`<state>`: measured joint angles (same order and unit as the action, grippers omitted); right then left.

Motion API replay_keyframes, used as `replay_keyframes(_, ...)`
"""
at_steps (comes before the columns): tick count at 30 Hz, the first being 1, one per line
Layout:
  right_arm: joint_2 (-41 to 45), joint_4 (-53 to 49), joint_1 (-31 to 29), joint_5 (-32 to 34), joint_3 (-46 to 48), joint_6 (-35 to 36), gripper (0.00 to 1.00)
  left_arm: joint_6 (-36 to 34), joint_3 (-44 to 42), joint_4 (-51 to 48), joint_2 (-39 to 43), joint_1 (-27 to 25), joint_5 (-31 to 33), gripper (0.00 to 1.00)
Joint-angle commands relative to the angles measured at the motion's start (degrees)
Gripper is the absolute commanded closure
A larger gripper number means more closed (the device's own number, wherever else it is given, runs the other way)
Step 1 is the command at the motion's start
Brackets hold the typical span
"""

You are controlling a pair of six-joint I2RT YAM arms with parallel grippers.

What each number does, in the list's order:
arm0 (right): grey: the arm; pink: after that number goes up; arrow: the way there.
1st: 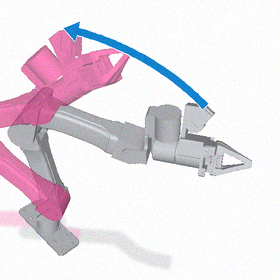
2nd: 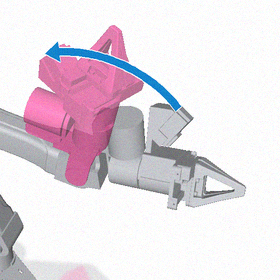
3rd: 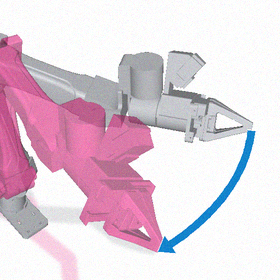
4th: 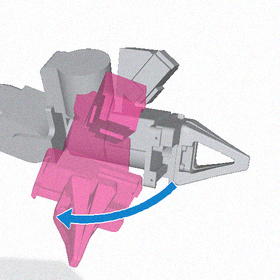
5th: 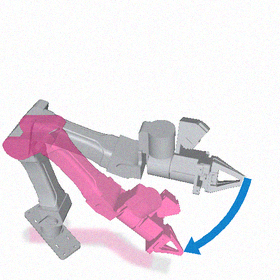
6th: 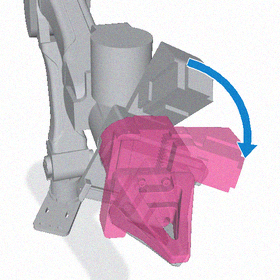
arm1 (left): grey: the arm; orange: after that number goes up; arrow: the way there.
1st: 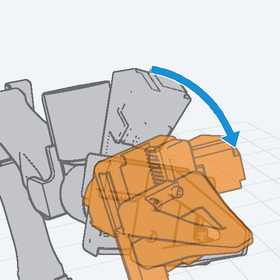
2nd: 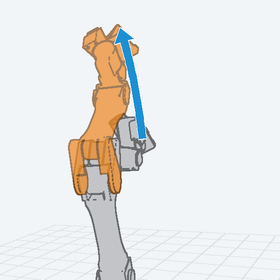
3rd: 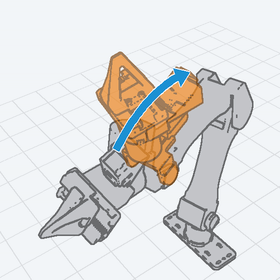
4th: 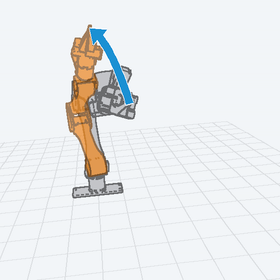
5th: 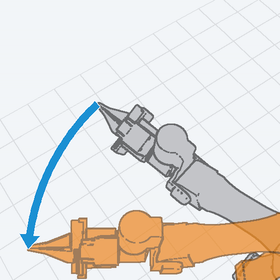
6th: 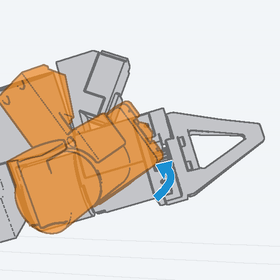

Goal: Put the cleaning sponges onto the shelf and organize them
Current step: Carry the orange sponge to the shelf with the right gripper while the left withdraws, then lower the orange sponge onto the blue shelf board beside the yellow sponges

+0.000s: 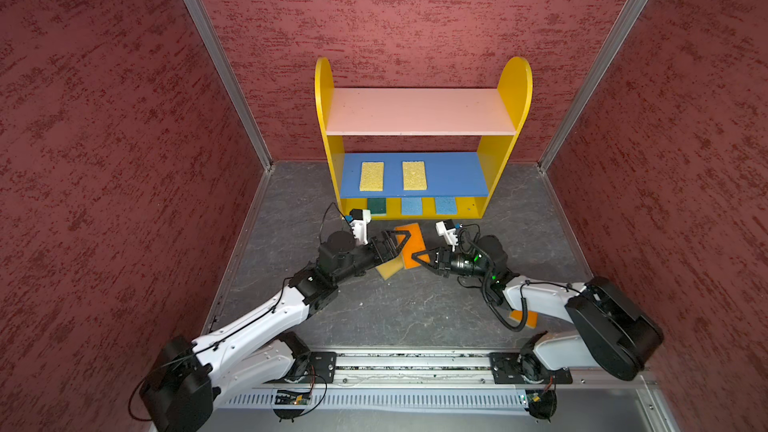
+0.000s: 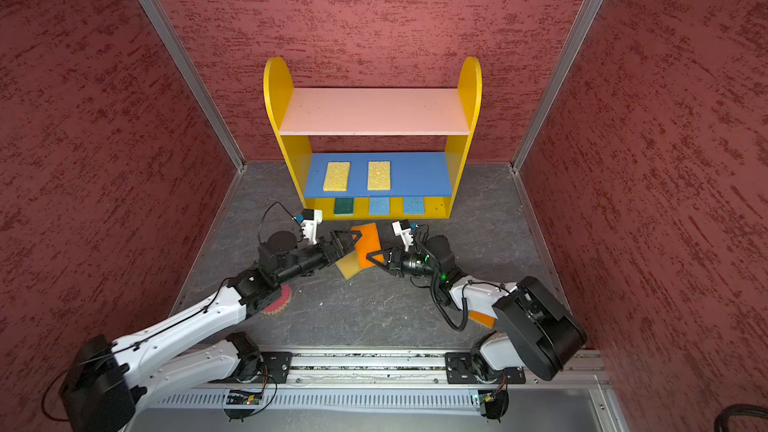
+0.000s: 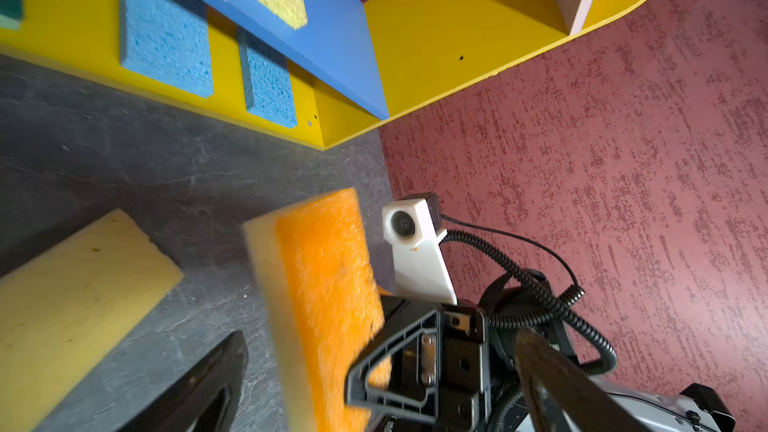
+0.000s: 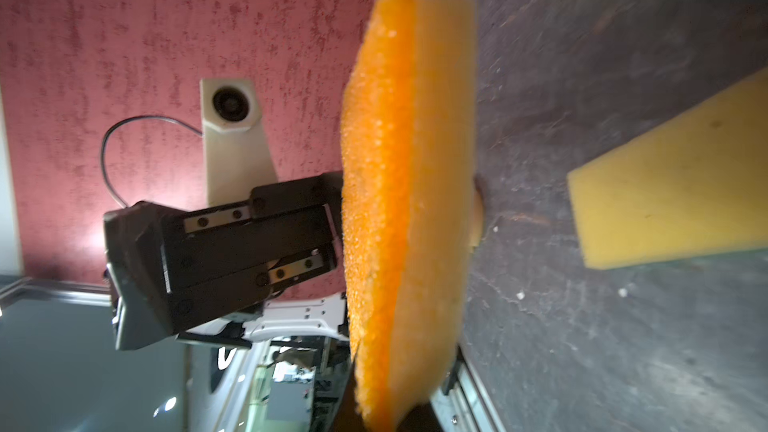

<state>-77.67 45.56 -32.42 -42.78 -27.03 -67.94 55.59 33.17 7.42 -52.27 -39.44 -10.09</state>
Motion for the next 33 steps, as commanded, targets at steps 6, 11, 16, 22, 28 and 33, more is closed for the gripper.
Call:
replay_keyframes(6, 5.4, -48.8, 7.6, 14.9, -16.9, 26.4, 1.0, -2.6, -4.4, -23.6, 21.2, 9.0, 5.1, 0.0)
replay_keyframes(11, 1.8, -58.5, 12.8, 17.7, -24.3, 33.8, 1.0, -1.0, -7.9, -29.8, 29.8, 13.0, 4.3, 0.0)
replay_keyframes(16, -2.1, -65.6, 15.8, 22.0, -31.7, 40.5, 1.0, -0.1, -9.3, -32.3, 31.8, 14.6, 3.1, 0.0)
replay_keyframes(22, -6.5, -69.2, 17.8, 25.0, -38.7, 45.9, 1.0, -1.0, -8.3, -31.6, 28.5, 15.5, 2.7, 0.0)
replay_keyframes(28, -11.9, -71.1, 18.3, 27.8, -44.9, 49.7, 1.0, -0.9, -8.0, -27.9, 23.8, 16.2, 1.8, 0.0)
replay_keyframes(33, -15.8, -69.5, 18.5, 27.3, -48.0, 50.0, 1.0, -1.4, -6.6, -26.5, 19.2, 17.4, 0.4, 0.0)
